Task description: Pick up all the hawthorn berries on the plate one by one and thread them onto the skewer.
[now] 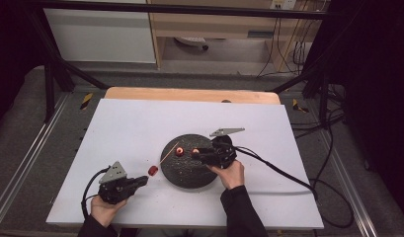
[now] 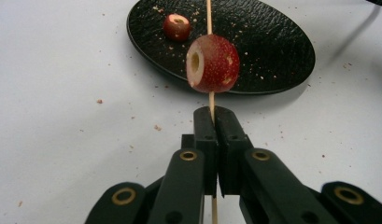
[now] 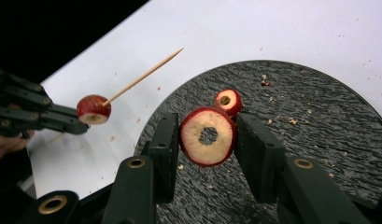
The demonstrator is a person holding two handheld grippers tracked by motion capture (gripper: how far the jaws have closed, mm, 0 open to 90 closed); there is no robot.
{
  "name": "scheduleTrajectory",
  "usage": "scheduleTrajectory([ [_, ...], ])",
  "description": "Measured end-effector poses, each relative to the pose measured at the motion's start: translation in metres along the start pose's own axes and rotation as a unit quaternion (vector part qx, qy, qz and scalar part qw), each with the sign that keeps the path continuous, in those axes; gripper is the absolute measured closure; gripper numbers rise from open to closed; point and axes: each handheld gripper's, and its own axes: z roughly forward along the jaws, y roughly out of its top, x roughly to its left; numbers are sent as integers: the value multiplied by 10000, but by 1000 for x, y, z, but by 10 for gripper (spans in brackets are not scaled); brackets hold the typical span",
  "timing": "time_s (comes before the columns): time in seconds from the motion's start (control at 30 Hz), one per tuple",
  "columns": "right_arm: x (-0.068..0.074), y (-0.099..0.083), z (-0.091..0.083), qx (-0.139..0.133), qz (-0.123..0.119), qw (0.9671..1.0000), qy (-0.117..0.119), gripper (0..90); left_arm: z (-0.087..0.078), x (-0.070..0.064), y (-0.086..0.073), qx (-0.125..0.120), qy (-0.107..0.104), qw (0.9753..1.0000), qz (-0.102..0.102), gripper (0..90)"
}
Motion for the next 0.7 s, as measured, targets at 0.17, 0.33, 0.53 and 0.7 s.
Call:
scheduleTrajectory([
  [0.17, -3, -10, -5, -446, 249, 9986, 109, 611, 1, -1, 0, -14, -10, 10000, 10, 878],
  [0.33, -4, -21, -8, -850, 511, 9949, 169, 611, 3, -3, 1, -25, -36, 10000, -15, 878],
  [0.53, -7, -35, -7, -1237, 804, 9888, 207, 611, 4, -5, 1, -20, -74, 10000, -37, 878],
  [0.7, -7, -42, -8, -1574, 902, 9833, 164, 611, 7, -7, 2, -44, -105, 9999, -72, 878],
])
